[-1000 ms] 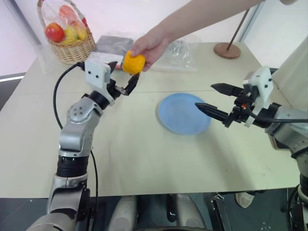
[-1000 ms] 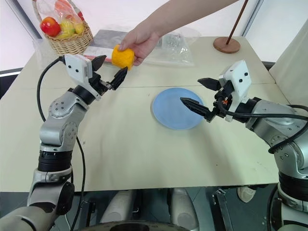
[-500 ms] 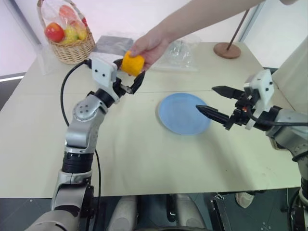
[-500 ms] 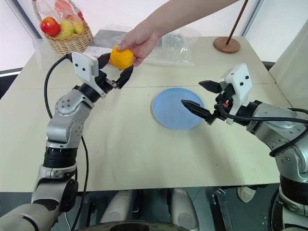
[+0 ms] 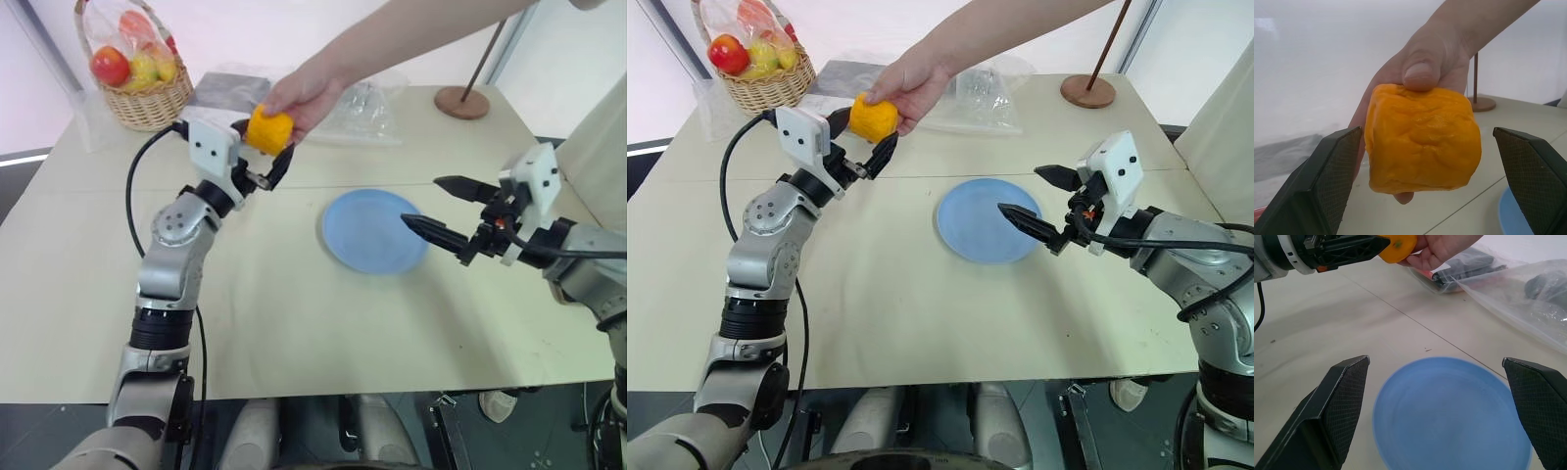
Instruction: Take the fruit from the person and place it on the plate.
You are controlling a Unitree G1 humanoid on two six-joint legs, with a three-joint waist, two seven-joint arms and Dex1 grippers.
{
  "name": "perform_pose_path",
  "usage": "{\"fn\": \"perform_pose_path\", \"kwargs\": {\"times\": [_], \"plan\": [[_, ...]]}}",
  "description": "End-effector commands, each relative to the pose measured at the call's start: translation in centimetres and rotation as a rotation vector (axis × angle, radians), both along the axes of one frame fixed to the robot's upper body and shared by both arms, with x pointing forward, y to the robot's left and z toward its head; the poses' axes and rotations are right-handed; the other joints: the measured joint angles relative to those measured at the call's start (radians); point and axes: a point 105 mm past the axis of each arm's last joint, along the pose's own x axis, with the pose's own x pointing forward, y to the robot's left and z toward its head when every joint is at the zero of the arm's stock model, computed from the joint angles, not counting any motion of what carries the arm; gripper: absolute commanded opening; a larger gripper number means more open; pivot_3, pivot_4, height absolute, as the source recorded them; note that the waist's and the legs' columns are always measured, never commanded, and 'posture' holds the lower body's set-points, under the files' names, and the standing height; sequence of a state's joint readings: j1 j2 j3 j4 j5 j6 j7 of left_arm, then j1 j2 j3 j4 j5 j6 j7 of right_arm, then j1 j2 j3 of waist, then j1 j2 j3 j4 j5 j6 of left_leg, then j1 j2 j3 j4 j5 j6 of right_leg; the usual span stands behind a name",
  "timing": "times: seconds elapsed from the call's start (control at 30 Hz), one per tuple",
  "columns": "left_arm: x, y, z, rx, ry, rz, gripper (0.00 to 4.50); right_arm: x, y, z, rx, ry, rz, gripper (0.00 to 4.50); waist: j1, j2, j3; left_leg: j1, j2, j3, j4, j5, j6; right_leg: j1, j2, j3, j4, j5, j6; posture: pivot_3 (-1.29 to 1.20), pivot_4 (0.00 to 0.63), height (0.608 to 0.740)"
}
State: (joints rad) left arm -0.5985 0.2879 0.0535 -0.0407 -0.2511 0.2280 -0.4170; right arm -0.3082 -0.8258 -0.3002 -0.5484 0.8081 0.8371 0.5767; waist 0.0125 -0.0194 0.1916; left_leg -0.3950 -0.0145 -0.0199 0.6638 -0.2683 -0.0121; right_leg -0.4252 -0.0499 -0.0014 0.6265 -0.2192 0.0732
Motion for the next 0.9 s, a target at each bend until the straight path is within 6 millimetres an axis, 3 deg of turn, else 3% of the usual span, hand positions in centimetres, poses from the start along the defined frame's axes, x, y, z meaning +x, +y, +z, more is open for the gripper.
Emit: {"fn": "perform_pose_path", "kwargs": {"times": [0.03, 0.5, 0.6, 0.9], "plan": [[-0.3, 0.01, 1.64, -0.013, -0.065, 0.002, 3.76, -0.56, 0.04, 1.38, -0.006, -0.067, 0.005, 4.5, 0.0, 0.0, 0.0, 0.0, 0.0, 0.0, 0.0, 0.0, 0.0, 0.0, 0.0, 0.0, 0.0, 0.0, 0.0, 0.0, 0.15, 0.74], [-0.26, 0.04, 1.9, -0.022, -0.078, 0.007, 3.76, -0.49, 0.03, 1.44, -0.006, -0.071, 0.001, 4.5, 0.0, 0.0, 0.0, 0.0, 0.0, 0.0, 0.0, 0.0, 0.0, 0.0, 0.0, 0.0, 0.0, 0.0, 0.0, 0.0, 0.15, 0.74], [-0.24, 0.02, 1.92, -0.024, -0.079, 0.007, 2.44, -0.46, 0.02, 1.45, -0.005, -0.072, 0.0, 4.5, 0.0, 0.0, 0.0, 0.0, 0.0, 0.0, 0.0, 0.0, 0.0, 0.0, 0.0, 0.0, 0.0, 0.0, 0.0, 0.0, 0.15, 0.74], [-0.2, 0.01, 1.93, -0.026, -0.078, 0.008, 2.44, -0.43, -0.01, 1.48, -0.005, -0.074, -0.003, 4.5, 0.0, 0.0, 0.0, 0.0, 0.0, 0.0, 0.0, 0.0, 0.0, 0.0, 0.0, 0.0, 0.0, 0.0, 0.0, 0.0, 0.15, 0.74]]}}
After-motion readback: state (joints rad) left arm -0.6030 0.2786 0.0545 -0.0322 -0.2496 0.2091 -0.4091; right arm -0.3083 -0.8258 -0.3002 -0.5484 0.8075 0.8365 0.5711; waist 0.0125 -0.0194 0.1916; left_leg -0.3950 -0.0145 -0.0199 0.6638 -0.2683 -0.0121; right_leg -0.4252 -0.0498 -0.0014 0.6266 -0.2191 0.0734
